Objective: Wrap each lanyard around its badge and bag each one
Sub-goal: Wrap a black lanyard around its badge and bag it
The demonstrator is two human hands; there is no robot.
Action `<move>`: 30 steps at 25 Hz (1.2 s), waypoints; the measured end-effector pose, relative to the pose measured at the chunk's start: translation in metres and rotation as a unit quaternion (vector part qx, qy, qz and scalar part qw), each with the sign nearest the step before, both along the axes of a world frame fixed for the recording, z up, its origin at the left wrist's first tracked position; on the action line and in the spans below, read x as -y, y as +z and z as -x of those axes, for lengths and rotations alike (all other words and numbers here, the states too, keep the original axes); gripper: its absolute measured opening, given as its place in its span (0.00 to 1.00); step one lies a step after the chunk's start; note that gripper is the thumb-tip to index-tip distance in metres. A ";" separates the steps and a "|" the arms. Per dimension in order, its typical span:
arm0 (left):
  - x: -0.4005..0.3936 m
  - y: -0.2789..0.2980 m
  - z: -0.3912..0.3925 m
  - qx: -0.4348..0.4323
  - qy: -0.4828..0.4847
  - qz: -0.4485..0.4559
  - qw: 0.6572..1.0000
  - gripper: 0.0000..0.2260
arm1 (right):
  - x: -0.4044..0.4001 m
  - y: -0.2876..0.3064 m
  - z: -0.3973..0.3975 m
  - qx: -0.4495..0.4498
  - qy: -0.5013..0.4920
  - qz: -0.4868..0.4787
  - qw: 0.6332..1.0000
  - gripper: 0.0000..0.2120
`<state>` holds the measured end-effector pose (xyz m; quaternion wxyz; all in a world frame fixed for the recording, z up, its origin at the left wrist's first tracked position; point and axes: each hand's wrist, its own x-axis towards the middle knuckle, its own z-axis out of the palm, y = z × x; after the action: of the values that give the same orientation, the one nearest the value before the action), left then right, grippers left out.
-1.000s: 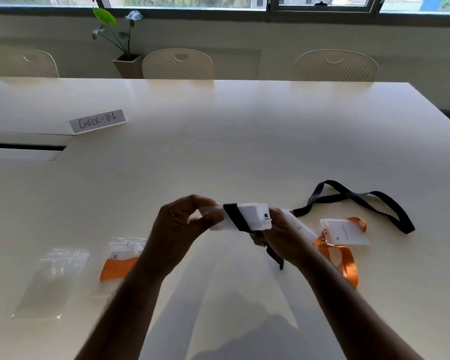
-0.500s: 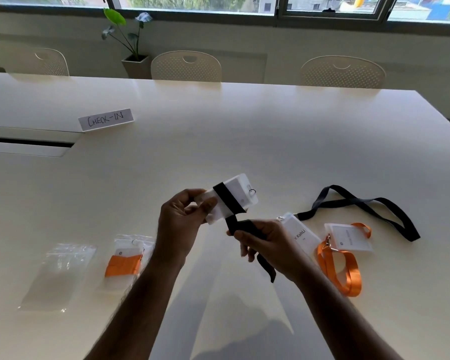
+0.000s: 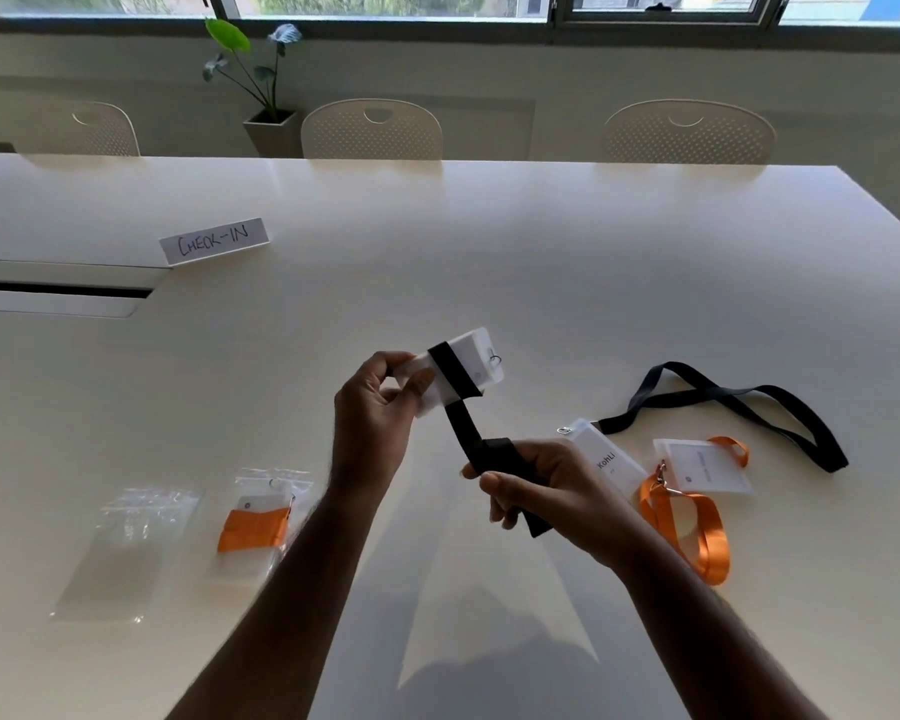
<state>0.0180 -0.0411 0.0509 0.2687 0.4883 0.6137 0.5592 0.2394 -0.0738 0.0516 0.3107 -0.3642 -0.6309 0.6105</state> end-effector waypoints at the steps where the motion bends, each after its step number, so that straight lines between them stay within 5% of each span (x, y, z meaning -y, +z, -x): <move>1: -0.001 0.000 -0.001 -0.015 0.005 -0.008 1.000 0.05 | 0.001 0.002 -0.002 -0.022 0.012 0.014 1.000 0.14; 7: -0.006 0.001 -0.004 -0.036 0.008 -0.032 0.999 0.06 | 0.002 0.009 -0.010 -0.138 0.112 0.067 0.982 0.34; 14: -0.007 -0.010 0.004 -0.091 0.000 -0.021 0.996 0.06 | 0.013 0.030 0.000 -0.145 0.054 -0.007 0.988 0.12; 22: 0.017 -0.013 -0.022 -0.165 -0.130 -0.020 0.977 0.05 | -0.013 0.039 -0.005 -0.125 -0.148 -0.101 0.976 0.08; 30: 0.035 0.004 -0.026 -0.117 -0.287 0.040 0.950 0.06 | -0.033 0.024 -0.025 -0.092 -0.230 -0.102 0.963 0.11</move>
<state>0.0437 -0.0761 0.0549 0.3638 0.6947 0.4965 0.3722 0.2640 -0.0404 0.0753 0.5350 -0.4079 -0.5577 0.4862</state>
